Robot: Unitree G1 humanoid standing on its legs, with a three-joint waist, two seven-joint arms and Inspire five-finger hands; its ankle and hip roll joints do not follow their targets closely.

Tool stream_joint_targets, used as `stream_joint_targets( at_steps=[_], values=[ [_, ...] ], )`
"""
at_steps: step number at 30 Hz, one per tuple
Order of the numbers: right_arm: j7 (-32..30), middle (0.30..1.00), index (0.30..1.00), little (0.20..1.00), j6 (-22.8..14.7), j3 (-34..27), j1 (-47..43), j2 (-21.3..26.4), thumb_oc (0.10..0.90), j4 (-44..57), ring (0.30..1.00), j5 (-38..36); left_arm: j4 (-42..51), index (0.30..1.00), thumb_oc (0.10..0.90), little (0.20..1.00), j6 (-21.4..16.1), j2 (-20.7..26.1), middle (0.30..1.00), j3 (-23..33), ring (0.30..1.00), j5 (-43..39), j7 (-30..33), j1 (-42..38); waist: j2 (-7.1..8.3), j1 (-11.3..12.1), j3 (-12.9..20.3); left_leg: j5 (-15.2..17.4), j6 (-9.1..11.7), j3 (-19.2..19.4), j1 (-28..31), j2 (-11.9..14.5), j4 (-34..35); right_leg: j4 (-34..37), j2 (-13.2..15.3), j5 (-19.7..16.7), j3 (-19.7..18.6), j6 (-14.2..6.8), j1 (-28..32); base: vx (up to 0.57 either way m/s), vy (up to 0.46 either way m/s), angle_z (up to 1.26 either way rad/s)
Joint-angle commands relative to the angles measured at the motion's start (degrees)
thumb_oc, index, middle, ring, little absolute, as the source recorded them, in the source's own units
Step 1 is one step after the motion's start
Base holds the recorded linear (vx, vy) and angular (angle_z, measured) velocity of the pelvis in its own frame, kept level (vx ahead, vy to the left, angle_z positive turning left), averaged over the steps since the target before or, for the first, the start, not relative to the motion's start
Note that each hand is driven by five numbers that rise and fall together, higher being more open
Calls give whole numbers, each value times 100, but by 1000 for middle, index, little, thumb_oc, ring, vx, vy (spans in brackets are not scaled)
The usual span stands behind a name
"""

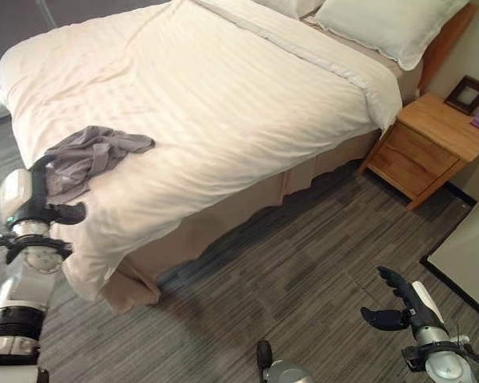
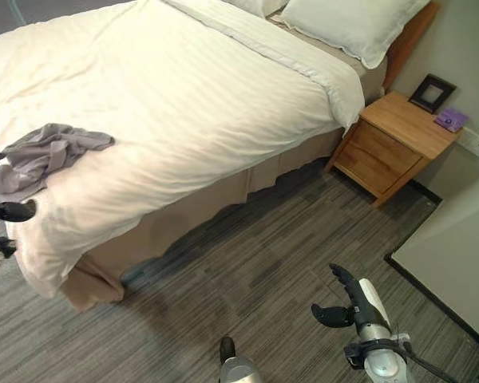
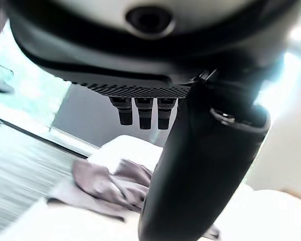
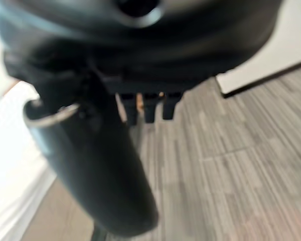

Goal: Pick up bed clothes into laundry basket.

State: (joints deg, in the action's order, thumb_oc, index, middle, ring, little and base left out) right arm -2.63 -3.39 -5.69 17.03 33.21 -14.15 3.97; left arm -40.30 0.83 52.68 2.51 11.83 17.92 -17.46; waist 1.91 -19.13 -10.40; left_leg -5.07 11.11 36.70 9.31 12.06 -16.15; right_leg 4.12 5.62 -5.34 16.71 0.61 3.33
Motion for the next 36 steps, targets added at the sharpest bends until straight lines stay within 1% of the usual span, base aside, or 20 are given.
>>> stream_joint_targets(
  at_steps=[1, 2, 4, 5, 7, 8, 9, 11, 12, 14, 18, 19, 20, 23, 27, 29, 30, 31, 33, 36],
  values=[
    [-165, 900, 900, 900, -374, -459, -456, 628, 800, 124, 900, -111, -59, 900, 800, 900, -30, 1181, 900, 656, 900, 342, 351, -581, -66, 164, 31, -54, 292, 100, -385, 773, -1129, 88, 53, 1162, 19, -409, 394, 214, -72, -56],
    [-167, 900, 900, 900, -366, -492, -442, 680, 800, 121, 900, -94, -130, 900, 800, 900, 31, 1320, 900, 678, 900, 444, 362, -532, -71, 162, 9, -62, 282, 178, -472, 844, -1139, 88, 92, 1190, -1, -419, 435, 186, 9, -51],
    [-177, 900, 900, 900, -366, -534, -451, 737, 800, 69, 900, -57, -304, 900, 800, 900, 116, 1524, 900, 758, 900, 694, 325, -393, -108, 145, 33, 89, 212, 361, -544, 850, -695, 88, 164, 1221, -100, -504, 450, 181, 96, -21],
    [-180, 900, 900, 900, -370, -544, -443, 751, 800, 58, 900, -48, -366, 900, 800, 900, 138, 1575, 900, 767, 900, 772, 295, -347, -136, 139, 42, 160, 172, 370, -580, 816, -431, 88, 172, 1235, -128, -539, 456, 196, 145, -12],
    [-181, 900, 900, 900, -389, -528, -428, 759, 800, 19, 900, -26, -395, 900, 800, 900, 177, 1636, 900, 797, 900, 940, 254, -213, -219, 137, 91, 287, 21, 329, -632, 570, 596, 88, 235, 1232, -199, -677, 487, 217, 213, -25],
    [-175, 900, 900, 900, -400, -514, -398, 765, 800, 27, 900, -1, -398, 900, 800, 900, 218, 1643, 900, 803, 900, 1007, 254, -184, -285, 147, 105, 201, 9, 224, -633, 465, 1091, 88, 241, 1234, -231, -746, 502, 258, 248, -29],
    [-178, 900, 900, 900, -406, -495, -368, 779, 800, -16, 900, 8, -381, 900, 800, 900, 273, 1642, 900, 820, 900, 1087, 271, -154, -340, 167, 133, -62, 27, 114, -605, 360, 1565, 88, 261, 1256, -272, -801, 543, 287, 212, -33],
    [-212, 900, 900, 900, -443, -506, -325, 841, 800, 60, 900, 29, -370, 900, 800, 900, 373, 1617, 900, 726, 900, 1284, 328, -257, -349, 162, 133, -235, 62, 17, -765, 442, 2014, 88, 339, 1342, -288, -874, 664, 244, 150, -26],
    [-211, 900, 900, 900, -442, -511, -320, 840, 800, 62, 900, 29, -372, 900, 800, 900, 374, 1616, 900, 716, 900, 1285, 328, -267, -349, 165, 133, -240, 61, 16, -762, 439, 2021, 88, 340, 1342, -286, -874, 665, 267, 151, -11],
    [-241, 900, 900, 900, -628, -596, -376, 997, 800, 818, 900, 199, -362, 900, 800, 900, 444, 1457, 900, 560, 900, 1486, 277, -385, -362, 135, 147, -330, 122, 209, -921, 670, 2065, 88, 400, 1410, -245, -952, 851, 321, 186, -3],
    [-237, 900, 900, 900, -965, -497, -886, 1239, 800, 2507, 900, 601, -172, 900, 800, 900, 548, 1063, 900, 496, 900, 1678, 232, -353, -482, 299, 207, -582, 128, 377, -769, 666, 2053, 88, 438, 1503, -389, -963, 1061, 287, 198, -30],
    [-233, 900, 900, 900, -943, -493, -889, 1237, 800, 2534, 900, 613, -167, 900, 800, 900, 554, 1059, 900, 519, 900, 1684, 230, -339, -484, 298, 200, -582, 131, 389, -760, 666, 2054, 88, 441, 1504, -401, -963, 1061, 288, 221, -36],
    [-254, 900, 900, 900, -1090, -236, -1334, 1226, 800, 3183, 900, 688, -58, 900, 800, 900, 589, 906, 900, 389, 900, 1760, 184, -435, -442, 367, 285, -480, 43, 343, -759, 597, 2086, 61, 499, 1491, -412, -985, 1089, 277, 211, -23],
    [-345, 900, 900, 900, -1148, 292, -2008, 1042, 800, 3659, 900, 857, 206, 900, 800, 900, 707, 764, 900, 128, 900, 1917, 177, -749, -274, 522, 390, -326, -151, 325, -717, 422, 2099, -409, 637, 1487, -455, -1044, 941, 266, 196, -14],
    [-332, 900, 900, 900, -1146, 855, -2621, 688, 800, 4014, 900, 981, 612, 900, 800, 900, 846, 643, 900, -35, 900, 1949, 273, -1102, -25, 548, 215, -24, -401, 343, -585, 227, 2115, -1416, 747, 1413, -712, -1129, 227, 154, 139, 2],
    [-211, 900, 900, 900, -1152, 874, -2568, 555, 800, 4112, 900, 933, 940, 900, 800, 900, 842, 591, 900, 51, 900, 2034, 310, -1139, 19, 478, 158, 126, -402, 278, -524, 150, 2115, -1027, 707, 1273, -839, -1119, -221, 110, 28, -12],
    [-194, 900, 900, 900, -1147, 860, -2549, 552, 800, 4131, 900, 927, 981, 900, 800, 900, 860, 584, 900, 74, 900, 2051, 293, -1109, 3, 483, 188, 135, -409, 279, -555, 155, 2115, -984, 698, 1236, -839, -1121, -235, 140, -6, -25],
    [-94, 900, 900, 900, -1141, 840, -2416, 483, 800, 4123, 900, 811, 1219, 900, 800, 900, 821, 586, 900, 45, 900, 2247, 257, -1039, 23, 453, 140, 222, -416, 179, -535, 92, 2115, -574, 685, 1155, -967, -1162, -323, 104, -7, -3],
    [-8, 900, 900, 900, -1137, 829, -2368, 410, 800, 4219, 900, 771, 1344, 900, 800, 900, 832, 654, 900, 268, 900, 2261, 234, -873, 68, 474, 119, 240, -412, 235, -426, 84, 2115, -409, 769, 1001, -909, -1236, -268, 142, -12, 53],
    [56, 900, 900, 900, -1152, 686, -2105, 297, 800, 4142, 900, 712, 1293, 900, 800, 900, 868, 685, 900, 509, 900, 2328, 222, -597, 126, 501, 185, 239, -414, 284, -345, 98, 2115, -324, 757, 930, -890, -1201, -223, 179, -67, -16]
  ],
)
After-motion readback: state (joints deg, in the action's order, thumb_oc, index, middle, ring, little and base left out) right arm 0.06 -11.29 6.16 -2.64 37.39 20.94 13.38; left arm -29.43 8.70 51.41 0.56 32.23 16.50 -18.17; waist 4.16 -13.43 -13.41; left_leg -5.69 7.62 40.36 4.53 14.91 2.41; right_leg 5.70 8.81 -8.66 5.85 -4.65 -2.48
